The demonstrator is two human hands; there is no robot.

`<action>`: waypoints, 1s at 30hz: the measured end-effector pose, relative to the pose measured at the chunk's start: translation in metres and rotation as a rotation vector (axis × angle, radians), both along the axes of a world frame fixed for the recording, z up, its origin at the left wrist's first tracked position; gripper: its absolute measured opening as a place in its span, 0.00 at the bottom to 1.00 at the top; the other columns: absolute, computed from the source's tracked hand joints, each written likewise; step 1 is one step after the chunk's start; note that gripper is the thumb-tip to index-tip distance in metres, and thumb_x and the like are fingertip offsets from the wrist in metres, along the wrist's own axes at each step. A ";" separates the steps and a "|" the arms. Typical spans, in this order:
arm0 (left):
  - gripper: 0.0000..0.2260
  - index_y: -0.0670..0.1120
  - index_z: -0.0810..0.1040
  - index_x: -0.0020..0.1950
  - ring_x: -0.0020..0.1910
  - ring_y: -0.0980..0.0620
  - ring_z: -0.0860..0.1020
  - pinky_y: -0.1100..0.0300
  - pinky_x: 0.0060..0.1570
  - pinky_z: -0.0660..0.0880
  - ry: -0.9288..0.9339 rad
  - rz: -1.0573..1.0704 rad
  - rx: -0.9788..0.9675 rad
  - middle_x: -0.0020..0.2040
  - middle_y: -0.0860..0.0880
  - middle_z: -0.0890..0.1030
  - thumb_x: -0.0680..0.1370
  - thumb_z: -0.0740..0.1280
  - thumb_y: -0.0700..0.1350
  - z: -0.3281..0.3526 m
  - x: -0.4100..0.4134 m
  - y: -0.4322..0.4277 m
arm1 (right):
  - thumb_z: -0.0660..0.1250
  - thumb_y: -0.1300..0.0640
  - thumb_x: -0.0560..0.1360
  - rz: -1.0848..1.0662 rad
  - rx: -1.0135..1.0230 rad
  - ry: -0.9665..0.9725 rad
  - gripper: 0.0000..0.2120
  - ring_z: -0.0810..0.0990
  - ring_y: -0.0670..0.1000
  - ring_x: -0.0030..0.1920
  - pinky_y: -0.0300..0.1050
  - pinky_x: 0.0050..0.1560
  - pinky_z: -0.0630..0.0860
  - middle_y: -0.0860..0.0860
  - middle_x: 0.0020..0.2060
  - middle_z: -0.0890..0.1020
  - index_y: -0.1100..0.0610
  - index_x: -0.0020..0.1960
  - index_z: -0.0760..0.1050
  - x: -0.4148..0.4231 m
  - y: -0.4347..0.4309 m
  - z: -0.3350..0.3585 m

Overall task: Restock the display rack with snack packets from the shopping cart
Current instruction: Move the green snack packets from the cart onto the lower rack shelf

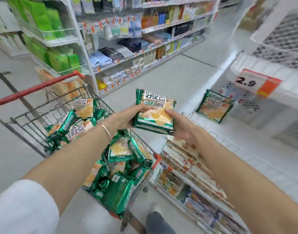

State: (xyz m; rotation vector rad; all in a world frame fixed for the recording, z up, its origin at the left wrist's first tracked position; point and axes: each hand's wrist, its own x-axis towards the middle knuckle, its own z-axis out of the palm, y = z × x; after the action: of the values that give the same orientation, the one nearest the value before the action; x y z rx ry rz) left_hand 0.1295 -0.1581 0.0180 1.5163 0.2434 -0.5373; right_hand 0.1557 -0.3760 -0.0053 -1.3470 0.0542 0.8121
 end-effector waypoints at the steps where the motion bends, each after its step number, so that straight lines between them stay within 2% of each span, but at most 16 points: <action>1: 0.15 0.46 0.78 0.61 0.49 0.46 0.82 0.54 0.49 0.80 -0.023 -0.066 0.032 0.54 0.43 0.83 0.77 0.69 0.52 0.004 0.015 -0.021 | 0.68 0.42 0.74 -0.073 0.014 -0.022 0.32 0.80 0.58 0.60 0.52 0.62 0.76 0.59 0.64 0.80 0.59 0.72 0.71 0.001 -0.021 0.005; 2: 0.13 0.46 0.79 0.58 0.50 0.48 0.81 0.55 0.50 0.80 -0.054 -0.116 0.080 0.51 0.45 0.84 0.78 0.68 0.52 0.010 0.028 -0.043 | 0.67 0.43 0.75 -0.137 0.023 -0.046 0.31 0.79 0.58 0.60 0.52 0.61 0.76 0.60 0.65 0.79 0.59 0.72 0.70 0.002 -0.042 0.009; 4: 0.12 0.46 0.78 0.57 0.46 0.52 0.81 0.60 0.43 0.79 -0.132 -0.168 0.138 0.48 0.48 0.84 0.77 0.70 0.51 0.018 0.052 -0.085 | 0.66 0.45 0.76 -0.255 0.013 -0.100 0.29 0.79 0.58 0.62 0.51 0.60 0.78 0.59 0.66 0.78 0.59 0.72 0.71 0.001 -0.083 0.017; 7: 0.13 0.45 0.77 0.59 0.43 0.54 0.81 0.65 0.35 0.77 -0.218 -0.261 0.165 0.48 0.49 0.83 0.77 0.71 0.48 0.025 0.080 -0.144 | 0.65 0.47 0.77 -0.409 -0.055 -0.172 0.22 0.82 0.54 0.56 0.47 0.58 0.79 0.55 0.60 0.82 0.57 0.67 0.75 0.002 -0.136 0.024; 10: 0.07 0.45 0.77 0.52 0.38 0.55 0.81 0.66 0.36 0.77 -0.282 -0.352 0.133 0.42 0.50 0.83 0.76 0.72 0.42 0.024 0.103 -0.192 | 0.65 0.50 0.79 -0.531 -0.126 -0.224 0.11 0.83 0.50 0.50 0.44 0.57 0.77 0.50 0.49 0.86 0.56 0.56 0.79 0.010 -0.177 0.022; 12: 0.12 0.45 0.78 0.53 0.46 0.51 0.84 0.62 0.47 0.78 -0.342 -0.403 0.110 0.48 0.47 0.85 0.73 0.75 0.39 0.014 0.120 -0.215 | 0.65 0.53 0.79 -0.579 -0.165 -0.250 0.09 0.84 0.48 0.45 0.39 0.48 0.78 0.47 0.43 0.87 0.56 0.55 0.79 0.018 -0.198 0.016; 14: 0.20 0.45 0.79 0.56 0.54 0.48 0.83 0.57 0.55 0.78 -0.374 -0.425 0.147 0.53 0.47 0.85 0.66 0.79 0.42 0.004 0.137 -0.233 | 0.67 0.56 0.79 -0.614 -0.170 -0.257 0.12 0.85 0.46 0.43 0.37 0.42 0.79 0.48 0.44 0.87 0.59 0.60 0.78 0.028 -0.216 0.005; 16: 0.24 0.46 0.80 0.58 0.55 0.49 0.83 0.57 0.57 0.78 -0.400 -0.426 0.239 0.53 0.49 0.85 0.65 0.81 0.44 -0.009 0.154 -0.246 | 0.69 0.59 0.77 -0.640 -0.202 -0.256 0.15 0.85 0.46 0.43 0.36 0.40 0.79 0.49 0.46 0.86 0.61 0.63 0.76 0.041 -0.226 -0.006; 18: 0.24 0.46 0.80 0.60 0.54 0.50 0.83 0.55 0.59 0.78 -0.429 -0.431 0.341 0.53 0.50 0.84 0.65 0.80 0.44 -0.027 0.173 -0.255 | 0.70 0.63 0.76 -0.665 -0.247 -0.264 0.15 0.84 0.46 0.45 0.36 0.40 0.78 0.49 0.47 0.85 0.59 0.62 0.76 0.058 -0.235 -0.022; 19: 0.29 0.47 0.78 0.63 0.55 0.51 0.82 0.52 0.62 0.77 -0.455 -0.441 0.421 0.54 0.51 0.84 0.63 0.80 0.48 -0.038 0.182 -0.258 | 0.71 0.64 0.75 -0.665 -0.256 -0.266 0.18 0.84 0.48 0.49 0.39 0.43 0.79 0.50 0.49 0.85 0.58 0.64 0.75 0.068 -0.239 -0.034; 21: 0.46 0.52 0.71 0.72 0.63 0.48 0.78 0.46 0.68 0.70 -0.513 -0.503 0.712 0.62 0.52 0.81 0.56 0.76 0.62 -0.057 0.194 -0.260 | 0.73 0.66 0.72 -0.645 -0.261 -0.237 0.25 0.82 0.55 0.58 0.47 0.53 0.79 0.53 0.55 0.85 0.58 0.67 0.72 0.083 -0.242 -0.058; 23: 0.45 0.55 0.70 0.74 0.69 0.45 0.71 0.43 0.72 0.62 -0.617 -0.557 1.020 0.66 0.50 0.77 0.60 0.74 0.69 -0.072 0.204 -0.256 | 0.73 0.67 0.73 -0.575 -0.279 -0.183 0.24 0.82 0.55 0.58 0.47 0.53 0.79 0.54 0.57 0.84 0.58 0.67 0.73 0.095 -0.240 -0.079; 24: 0.43 0.55 0.70 0.74 0.70 0.45 0.69 0.42 0.73 0.60 -0.686 -0.547 1.100 0.67 0.49 0.75 0.62 0.75 0.69 -0.079 0.209 -0.253 | 0.72 0.68 0.73 -0.549 -0.280 -0.157 0.23 0.82 0.54 0.57 0.45 0.50 0.79 0.54 0.58 0.84 0.59 0.66 0.74 0.099 -0.238 -0.087; 26: 0.46 0.55 0.65 0.77 0.72 0.45 0.66 0.41 0.74 0.58 -0.798 -0.480 1.122 0.72 0.48 0.71 0.63 0.77 0.67 -0.088 0.215 -0.247 | 0.73 0.68 0.72 -0.573 -0.250 -0.120 0.24 0.83 0.55 0.56 0.48 0.52 0.81 0.56 0.58 0.83 0.61 0.66 0.73 0.111 -0.234 -0.102; 28: 0.52 0.56 0.54 0.81 0.77 0.45 0.61 0.39 0.76 0.54 -0.851 -0.488 1.098 0.78 0.47 0.63 0.64 0.78 0.63 -0.094 0.222 -0.245 | 0.79 0.66 0.64 -0.619 -0.261 -0.128 0.35 0.84 0.56 0.56 0.53 0.55 0.81 0.56 0.57 0.84 0.61 0.68 0.71 0.124 -0.225 -0.108; 30: 0.56 0.56 0.48 0.82 0.80 0.46 0.54 0.37 0.77 0.49 -0.860 -0.564 1.099 0.82 0.47 0.54 0.63 0.79 0.62 -0.096 0.227 -0.247 | 0.82 0.62 0.53 -0.642 -0.262 -0.145 0.46 0.85 0.55 0.53 0.55 0.53 0.83 0.55 0.55 0.85 0.60 0.69 0.69 0.141 -0.219 -0.116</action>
State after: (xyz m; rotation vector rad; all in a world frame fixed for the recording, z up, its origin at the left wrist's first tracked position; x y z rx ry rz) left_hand 0.3562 -0.4054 -0.0776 2.7630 -0.6990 -0.0928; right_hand 0.2970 -0.5949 -0.1212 -1.5084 0.4674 0.1662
